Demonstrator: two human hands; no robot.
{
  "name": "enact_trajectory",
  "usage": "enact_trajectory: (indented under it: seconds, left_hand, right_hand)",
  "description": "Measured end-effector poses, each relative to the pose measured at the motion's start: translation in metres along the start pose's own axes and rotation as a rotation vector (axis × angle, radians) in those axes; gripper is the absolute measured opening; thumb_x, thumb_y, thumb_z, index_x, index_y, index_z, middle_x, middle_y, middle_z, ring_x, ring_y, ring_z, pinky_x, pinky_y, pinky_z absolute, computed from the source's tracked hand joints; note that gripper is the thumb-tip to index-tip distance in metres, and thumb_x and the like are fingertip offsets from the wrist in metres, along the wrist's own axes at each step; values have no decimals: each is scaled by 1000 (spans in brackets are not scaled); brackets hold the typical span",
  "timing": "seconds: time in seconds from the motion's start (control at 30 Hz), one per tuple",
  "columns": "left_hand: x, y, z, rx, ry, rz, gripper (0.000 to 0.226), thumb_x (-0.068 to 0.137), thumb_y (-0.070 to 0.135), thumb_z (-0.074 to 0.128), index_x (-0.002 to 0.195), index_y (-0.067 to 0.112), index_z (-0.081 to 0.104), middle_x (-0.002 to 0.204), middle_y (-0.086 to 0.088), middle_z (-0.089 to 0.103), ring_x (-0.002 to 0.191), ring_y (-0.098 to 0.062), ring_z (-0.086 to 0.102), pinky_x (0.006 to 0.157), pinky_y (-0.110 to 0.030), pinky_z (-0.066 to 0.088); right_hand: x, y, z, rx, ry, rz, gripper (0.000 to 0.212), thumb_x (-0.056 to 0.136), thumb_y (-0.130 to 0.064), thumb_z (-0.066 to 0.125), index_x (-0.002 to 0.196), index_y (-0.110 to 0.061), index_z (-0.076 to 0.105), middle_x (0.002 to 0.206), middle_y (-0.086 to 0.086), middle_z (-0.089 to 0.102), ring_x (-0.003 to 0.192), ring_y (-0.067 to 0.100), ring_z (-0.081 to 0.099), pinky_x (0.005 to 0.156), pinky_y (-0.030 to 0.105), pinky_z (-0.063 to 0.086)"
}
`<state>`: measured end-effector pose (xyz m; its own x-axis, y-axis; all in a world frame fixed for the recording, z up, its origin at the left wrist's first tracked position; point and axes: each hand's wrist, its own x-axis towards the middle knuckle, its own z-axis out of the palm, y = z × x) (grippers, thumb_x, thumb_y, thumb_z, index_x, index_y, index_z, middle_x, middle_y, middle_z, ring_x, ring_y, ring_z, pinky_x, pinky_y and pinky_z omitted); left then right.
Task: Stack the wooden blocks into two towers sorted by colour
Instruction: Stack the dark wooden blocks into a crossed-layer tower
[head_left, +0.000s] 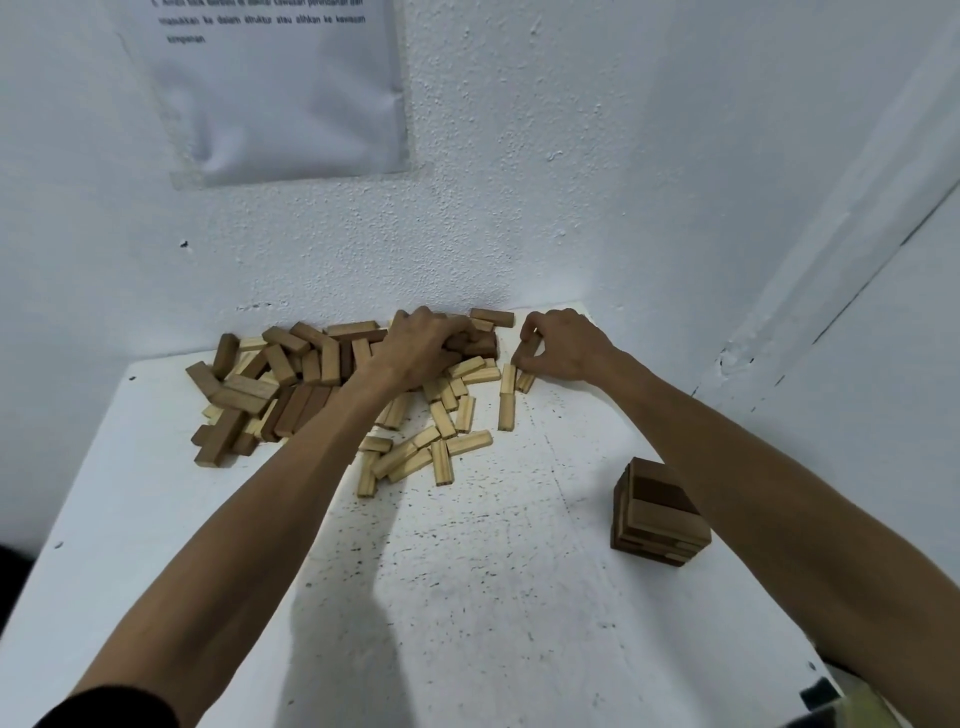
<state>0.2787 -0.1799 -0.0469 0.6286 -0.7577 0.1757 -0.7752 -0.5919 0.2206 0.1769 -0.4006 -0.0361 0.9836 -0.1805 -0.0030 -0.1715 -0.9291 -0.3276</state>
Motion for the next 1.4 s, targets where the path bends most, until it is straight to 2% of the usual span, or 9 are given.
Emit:
enact_trajectory:
  seconds: [0.2, 0.3, 0.43, 0.63, 0.8, 0.87, 1.0, 1.27, 1.4]
  left_hand:
    - [-21, -3, -5, -181, 169, -45, 34, 90, 25, 77, 122, 32, 67, 101, 4, 73, 98, -27, 65, 86, -51, 51]
    - [-33, 7, -14, -250, 241, -27, 34, 88, 30, 74, 121, 33, 68, 101, 6, 75, 95, -24, 65, 85, -52, 53]
    - [-60, 32, -29, -308, 326, -10, 31, 89, 24, 78, 119, 25, 74, 97, 5, 76, 83, -14, 60, 82, -43, 53]
    - [-123, 69, -48, -410, 428, -94, 32, 87, 20, 81, 118, 28, 77, 91, 23, 67, 80, 5, 58, 74, -19, 43]
    - [-188, 99, -43, -482, 472, -146, 32, 84, 17, 82, 114, 29, 78, 98, 20, 73, 86, 2, 61, 78, -21, 47]
    - [-214, 114, -34, -497, 468, -165, 34, 83, 16, 83, 114, 30, 78, 99, 20, 74, 89, 2, 61, 79, -19, 46]
    - [-260, 136, -5, -482, 467, -234, 34, 83, 22, 83, 115, 33, 79, 101, 16, 76, 89, -9, 58, 77, -28, 45]
    - [-293, 158, 28, -620, 408, -370, 31, 83, 22, 80, 108, 39, 78, 88, 17, 69, 94, -5, 56, 82, -29, 44]
    - [-295, 153, 26, -711, 450, -449, 29, 86, 24, 82, 112, 38, 80, 96, 24, 70, 103, -7, 59, 88, -25, 45]
  right_hand:
    - [-14, -6, -14, 42, 108, -82, 32, 83, -37, 73, 108, -17, 70, 102, 6, 69, 95, 25, 62, 74, 33, 45]
    - [-25, -14, -24, 32, 150, -146, 32, 83, -42, 73, 106, -20, 70, 100, 3, 68, 92, 23, 60, 75, 33, 46]
    - [-53, -28, -33, 32, 248, -215, 26, 83, -44, 70, 101, -24, 69, 91, -2, 66, 86, 21, 58, 70, 34, 47]
    - [-126, -53, -39, 63, 329, -265, 25, 82, -47, 69, 99, -29, 69, 91, -8, 69, 87, 20, 57, 71, 35, 50]
    - [-200, -77, -21, 106, 318, -255, 30, 80, -55, 69, 101, -34, 67, 98, -12, 69, 91, 17, 56, 76, 37, 52]
    - [-229, -83, -7, 106, 294, -260, 32, 80, -57, 68, 103, -34, 67, 98, -12, 68, 92, 17, 56, 74, 37, 51]
    - [-271, -88, 26, 66, 274, -254, 33, 82, -53, 65, 105, -30, 67, 98, -9, 68, 94, 16, 55, 68, 36, 52]
    - [-298, -81, 63, 109, 206, -196, 31, 85, -51, 62, 107, -29, 67, 103, -12, 66, 96, 13, 52, 75, 36, 53]
    - [-298, -78, 66, 123, 188, -200, 35, 84, -53, 64, 111, -31, 65, 111, -15, 65, 102, 12, 52, 78, 33, 52]
